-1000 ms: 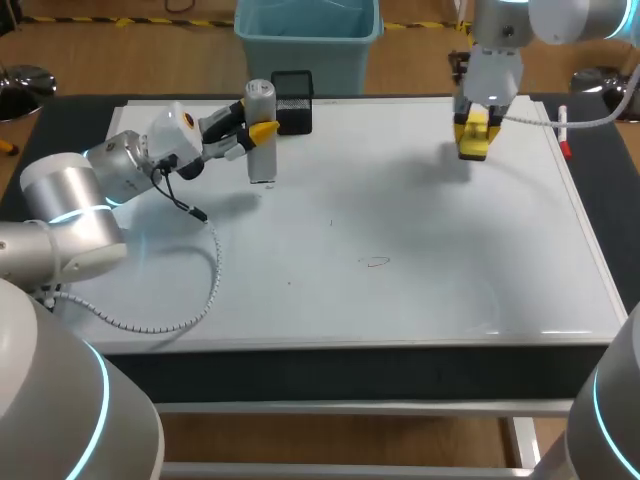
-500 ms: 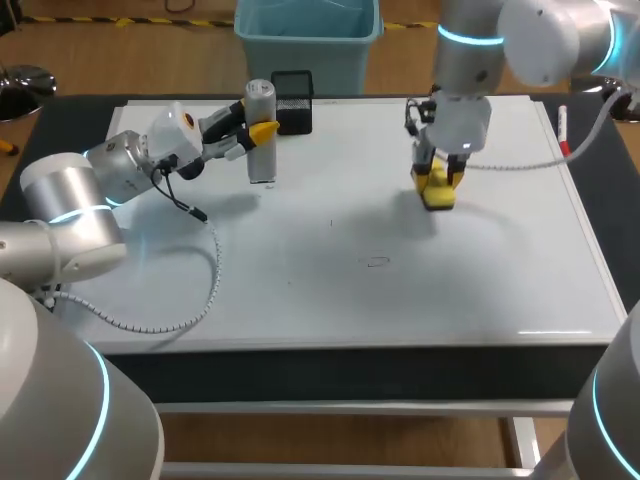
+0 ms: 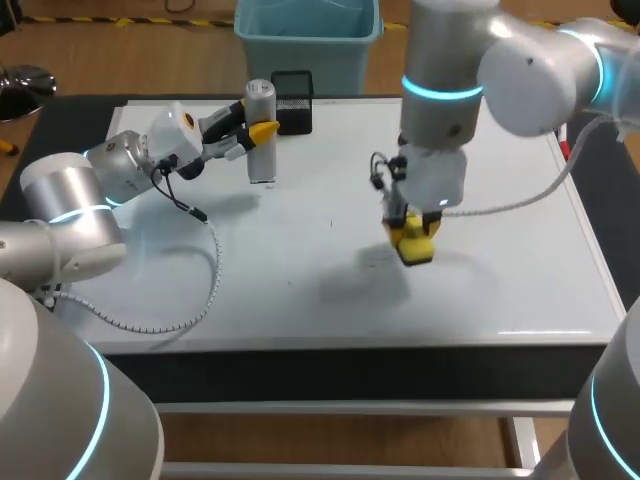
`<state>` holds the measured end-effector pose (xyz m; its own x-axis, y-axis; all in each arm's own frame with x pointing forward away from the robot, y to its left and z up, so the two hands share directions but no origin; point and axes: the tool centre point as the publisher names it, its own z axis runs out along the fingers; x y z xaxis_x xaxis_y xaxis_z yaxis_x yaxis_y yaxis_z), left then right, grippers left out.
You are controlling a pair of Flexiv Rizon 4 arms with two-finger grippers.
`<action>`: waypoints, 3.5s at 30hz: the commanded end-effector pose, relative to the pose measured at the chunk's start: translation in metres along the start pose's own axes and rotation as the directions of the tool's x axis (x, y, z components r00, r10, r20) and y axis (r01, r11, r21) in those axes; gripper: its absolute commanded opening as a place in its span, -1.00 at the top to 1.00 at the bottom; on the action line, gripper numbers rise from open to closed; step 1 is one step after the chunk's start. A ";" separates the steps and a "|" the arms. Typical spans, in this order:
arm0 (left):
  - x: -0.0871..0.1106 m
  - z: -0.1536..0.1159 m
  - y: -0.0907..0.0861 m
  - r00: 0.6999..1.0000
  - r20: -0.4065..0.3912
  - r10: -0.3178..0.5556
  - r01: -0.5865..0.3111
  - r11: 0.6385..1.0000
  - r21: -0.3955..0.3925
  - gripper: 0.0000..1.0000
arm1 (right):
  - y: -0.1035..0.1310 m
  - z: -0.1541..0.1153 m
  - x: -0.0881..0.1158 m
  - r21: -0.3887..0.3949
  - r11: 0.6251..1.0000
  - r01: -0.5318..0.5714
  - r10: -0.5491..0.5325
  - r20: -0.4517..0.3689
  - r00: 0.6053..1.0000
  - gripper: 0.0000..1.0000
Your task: Pick up the inspection probe, press it on each red-marked spot on the whiteboard one by one, put down the probe, pick up the eraser, and wipe off all the red marks.
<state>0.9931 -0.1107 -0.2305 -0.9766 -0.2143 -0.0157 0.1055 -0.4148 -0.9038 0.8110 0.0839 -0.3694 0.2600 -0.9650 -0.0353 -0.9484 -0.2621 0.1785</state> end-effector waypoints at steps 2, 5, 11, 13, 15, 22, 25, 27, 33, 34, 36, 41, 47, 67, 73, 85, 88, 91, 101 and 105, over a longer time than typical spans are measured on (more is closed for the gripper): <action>0.000 0.000 -0.001 1.000 0.001 0.001 -0.001 1.000 0.000 1.00 | 0.018 0.008 -0.020 0.191 0.981 0.043 -0.033 -0.057 0.998 1.00; 0.000 0.000 -0.001 1.000 0.001 0.001 -0.001 1.000 0.000 1.00 | 0.019 0.015 -0.031 0.188 0.979 0.074 -0.063 -0.062 0.996 1.00; 0.000 0.000 -0.001 1.000 0.001 0.001 -0.001 1.000 0.000 1.00 | 0.015 0.022 -0.046 0.207 0.972 0.116 -0.103 -0.069 0.992 1.00; 0.000 0.000 -0.001 1.000 0.001 0.001 -0.001 1.000 0.000 1.00 | 0.013 0.024 -0.050 0.201 0.970 0.135 -0.123 -0.072 0.990 1.00; 0.000 0.000 -0.001 1.000 0.001 0.001 -0.001 1.000 0.000 1.00 | 0.011 0.027 -0.053 0.193 0.970 0.145 -0.134 -0.069 0.989 1.00; 0.000 0.000 -0.001 1.000 0.001 0.001 -0.001 1.000 0.000 1.00 | 0.003 0.041 -0.060 0.163 0.970 0.178 -0.167 -0.080 0.983 1.00; 0.000 0.000 -0.001 1.000 0.001 0.001 -0.001 1.000 0.000 1.00 | -0.001 0.044 -0.060 0.157 0.970 0.186 -0.174 -0.087 0.981 1.00; 0.000 0.000 -0.001 1.000 0.001 0.001 -0.001 1.000 0.000 1.00 | -0.003 0.045 -0.060 0.150 0.968 0.202 -0.190 -0.090 0.978 1.00; 0.000 0.000 -0.001 1.000 0.001 0.001 -0.001 1.000 0.000 1.00 | -0.011 0.045 -0.063 0.148 0.965 0.214 -0.202 -0.093 0.975 1.00; 0.000 0.000 -0.001 1.000 0.001 0.001 -0.001 1.000 0.000 1.00 | -0.012 0.045 -0.063 0.148 0.965 0.215 -0.203 -0.092 0.975 1.00; 0.000 0.000 -0.001 1.000 0.001 0.001 -0.001 1.000 0.000 1.00 | -0.014 0.047 -0.062 0.141 0.965 0.220 -0.209 -0.090 0.974 1.00; 0.000 0.000 -0.001 1.000 0.001 0.001 -0.001 1.000 0.000 1.00 | -0.015 0.052 -0.059 0.125 0.967 0.223 -0.213 -0.089 0.973 1.00; 0.000 0.000 -0.001 1.000 0.001 0.001 -0.001 1.000 0.000 1.00 | -0.020 0.054 -0.047 0.115 0.972 0.206 -0.197 -0.087 0.977 1.00; 0.000 0.000 -0.001 1.000 0.001 0.001 -0.001 1.000 0.000 1.00 | -0.044 0.046 0.035 0.139 0.990 0.016 -0.004 -0.088 0.996 1.00; 0.000 0.000 -0.001 1.000 0.001 0.001 -0.001 1.000 0.000 1.00 | -0.044 0.043 0.035 0.145 0.989 0.007 0.005 -0.086 0.996 1.00; 0.000 0.000 -0.001 1.000 0.001 0.001 -0.001 1.000 0.000 1.00 | -0.026 0.008 0.004 0.181 0.981 0.073 -0.062 -0.063 0.996 1.00; 0.000 0.000 -0.001 1.000 0.001 0.001 -0.001 1.000 0.000 1.00 | -0.023 0.009 -0.006 0.183 0.979 0.089 -0.080 -0.057 0.995 1.00; 0.000 0.000 -0.001 1.000 0.001 0.001 -0.001 1.000 0.000 1.00 | -0.021 0.013 -0.017 0.189 0.976 0.105 -0.097 -0.048 0.994 1.00; 0.000 0.000 -0.001 1.000 0.001 0.001 -0.001 1.000 0.000 1.00 | -0.018 0.039 -0.049 0.150 0.975 0.166 -0.160 -0.052 0.986 1.00; 0.000 0.000 -0.001 1.000 0.001 0.001 -0.001 1.000 0.000 1.00 | -0.019 0.044 -0.054 0.145 0.972 0.187 -0.181 -0.052 0.982 1.00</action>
<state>0.9930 -0.1105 -0.2304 -0.9767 -0.2142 -0.0155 0.1053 -0.4146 -0.9039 0.8024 0.1340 -0.4082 0.4310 -0.9021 -0.0206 -0.9020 -0.4314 0.0168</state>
